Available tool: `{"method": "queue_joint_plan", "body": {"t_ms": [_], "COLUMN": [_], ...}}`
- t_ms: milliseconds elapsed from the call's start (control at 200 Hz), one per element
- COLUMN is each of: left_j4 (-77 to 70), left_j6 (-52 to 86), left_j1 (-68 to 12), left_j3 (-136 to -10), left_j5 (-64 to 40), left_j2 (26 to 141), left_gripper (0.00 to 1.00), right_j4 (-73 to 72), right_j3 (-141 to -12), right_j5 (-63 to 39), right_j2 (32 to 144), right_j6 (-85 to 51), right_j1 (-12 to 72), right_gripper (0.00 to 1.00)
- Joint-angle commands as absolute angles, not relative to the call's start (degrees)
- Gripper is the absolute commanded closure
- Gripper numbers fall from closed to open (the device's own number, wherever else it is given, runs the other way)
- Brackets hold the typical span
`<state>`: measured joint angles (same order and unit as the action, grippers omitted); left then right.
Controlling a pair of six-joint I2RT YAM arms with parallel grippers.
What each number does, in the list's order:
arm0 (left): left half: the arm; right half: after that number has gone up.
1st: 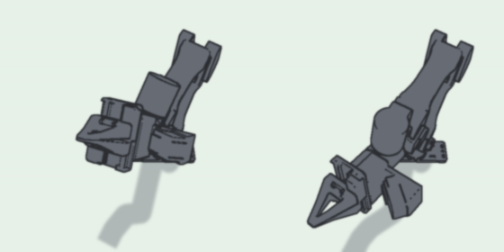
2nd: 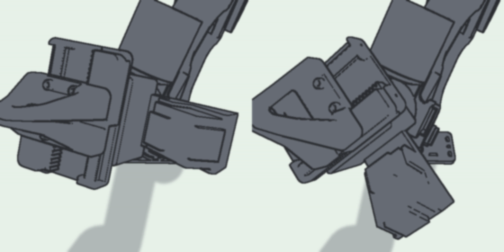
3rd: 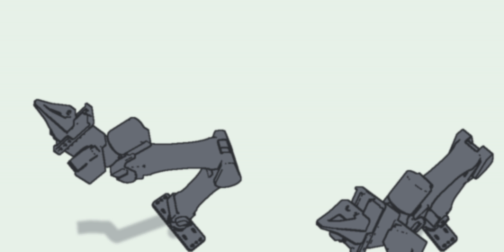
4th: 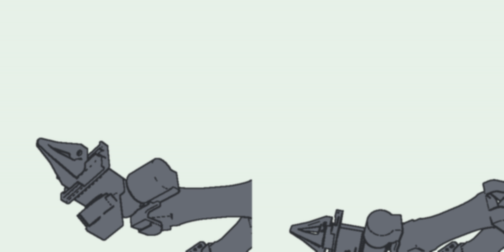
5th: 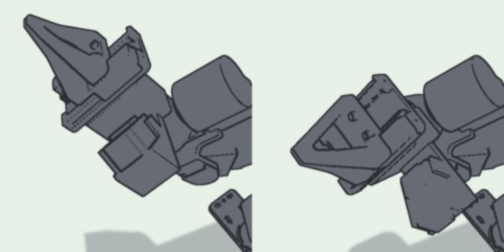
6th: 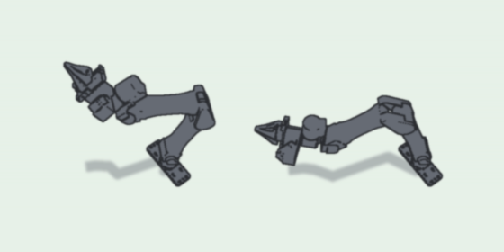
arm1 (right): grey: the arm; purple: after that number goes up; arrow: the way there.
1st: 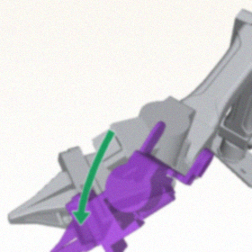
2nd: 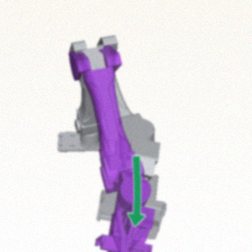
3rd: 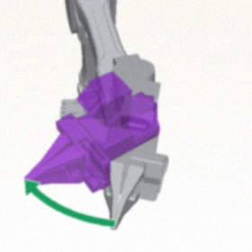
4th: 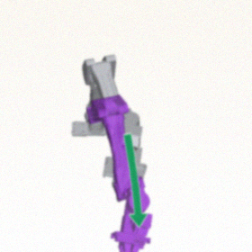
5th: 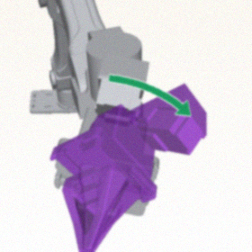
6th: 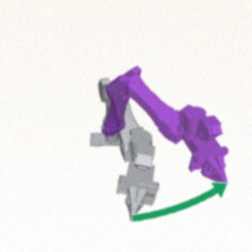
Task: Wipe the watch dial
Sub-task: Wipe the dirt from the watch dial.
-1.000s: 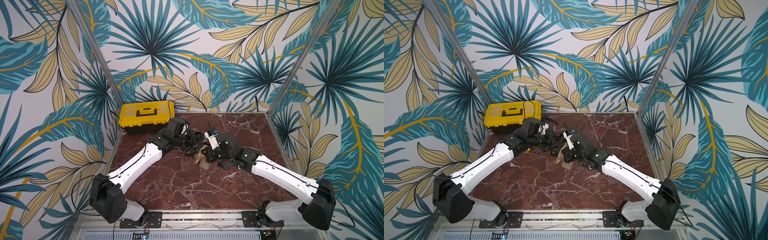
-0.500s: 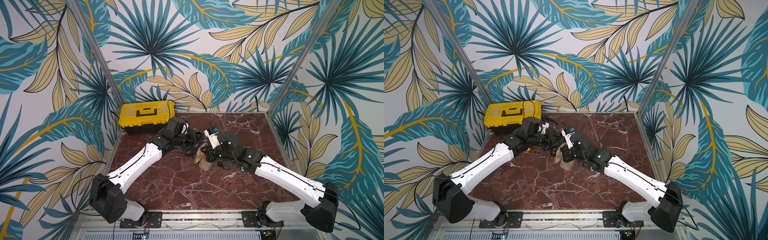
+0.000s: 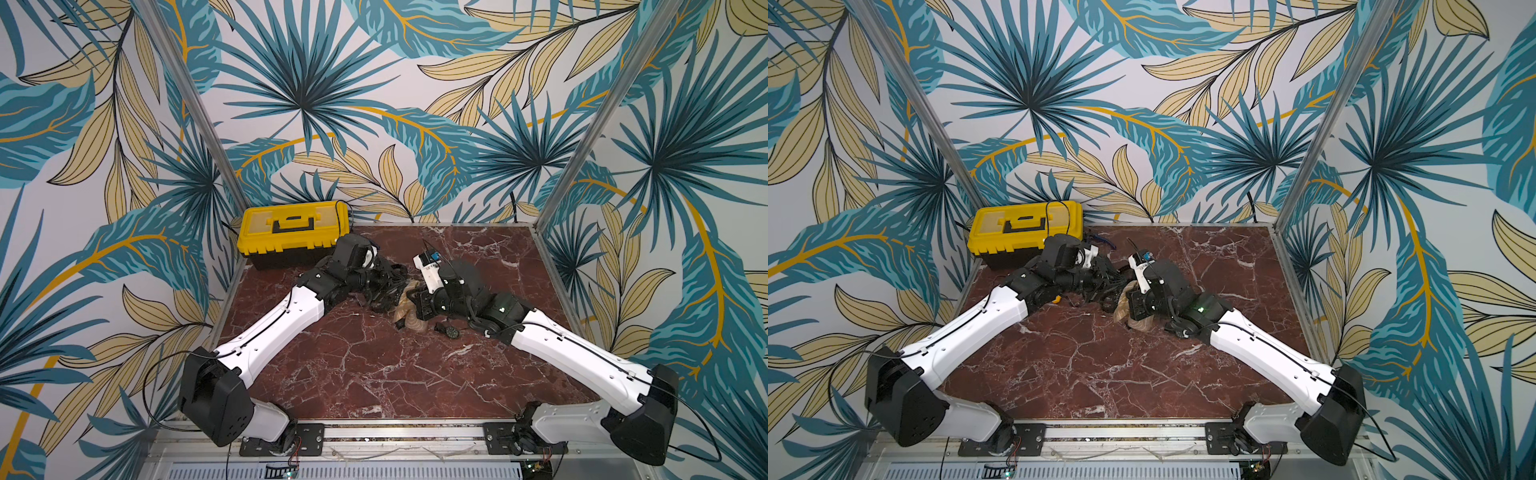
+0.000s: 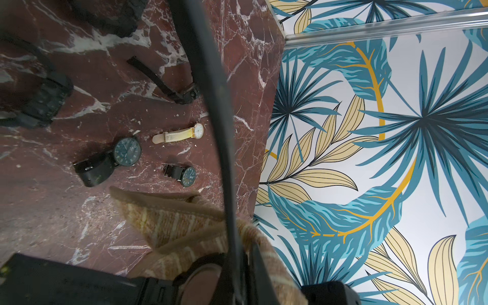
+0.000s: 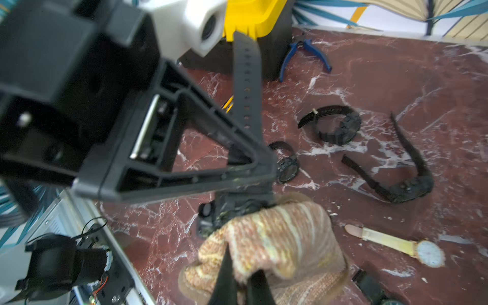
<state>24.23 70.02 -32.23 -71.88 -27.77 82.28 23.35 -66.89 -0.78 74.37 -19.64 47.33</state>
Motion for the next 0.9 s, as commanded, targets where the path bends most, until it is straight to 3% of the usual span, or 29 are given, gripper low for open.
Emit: {"method": "queue_joint_plan", "body": {"t_ms": [0, 125, 441, 651, 896], "left_j4": [23.6, 23.6, 23.7, 24.4, 24.7], "left_j6": [69.7, 69.8, 69.3, 68.6, 68.3], "left_j1": [-32.6, -32.7, -32.7, -32.7, -31.9], "left_j3": [-72.7, -71.7, -69.3, -69.2, -70.2], "left_j5": [-29.3, -29.4, -29.1, -28.3, -28.5], "left_j2": [82.2, 82.6, 81.8, 81.8, 82.2], "left_gripper": [1.0, 1.0, 1.0, 1.0, 1.0], "right_j4": [20.2, 17.8, 19.0, 20.7, 24.3], "right_j3": [-64.9, -64.8, -68.0, -67.3, -62.1], "right_j5": [-5.4, -5.7, 9.0, 8.6, 6.2], "right_j2": [73.8, 72.4, 74.8, 76.0, 73.6], "right_j6": [-18.9, -19.2, -20.6, -24.6, -24.9], "right_j1": [49.4, 49.7, 47.9, 43.0, 42.6], "right_gripper": [1.0, 1.0, 1.0, 1.0, 1.0]}}
